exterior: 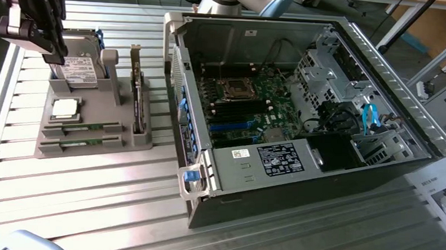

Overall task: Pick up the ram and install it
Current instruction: 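Pick up the ram and move it above insertion slot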

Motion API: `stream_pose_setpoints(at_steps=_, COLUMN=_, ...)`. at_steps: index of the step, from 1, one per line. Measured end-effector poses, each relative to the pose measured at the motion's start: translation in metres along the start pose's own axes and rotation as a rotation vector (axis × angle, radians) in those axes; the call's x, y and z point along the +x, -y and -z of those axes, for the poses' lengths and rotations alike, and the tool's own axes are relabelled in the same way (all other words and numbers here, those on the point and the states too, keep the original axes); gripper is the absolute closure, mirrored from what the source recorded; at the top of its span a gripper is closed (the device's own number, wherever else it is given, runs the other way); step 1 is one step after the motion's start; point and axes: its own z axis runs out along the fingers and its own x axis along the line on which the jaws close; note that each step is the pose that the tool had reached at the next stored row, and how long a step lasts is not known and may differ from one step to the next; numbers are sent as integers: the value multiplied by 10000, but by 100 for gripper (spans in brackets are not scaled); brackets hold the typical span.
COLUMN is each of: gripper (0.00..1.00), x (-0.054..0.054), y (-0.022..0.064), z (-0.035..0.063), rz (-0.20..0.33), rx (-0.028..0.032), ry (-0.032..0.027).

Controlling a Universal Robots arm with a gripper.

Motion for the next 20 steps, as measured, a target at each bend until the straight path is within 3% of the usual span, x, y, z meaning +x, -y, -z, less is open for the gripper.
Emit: stream_pose_setpoints(at_steps=20, gripper=76, x=2, y=3, z=-71, rz=38, rx=0, ry=20)
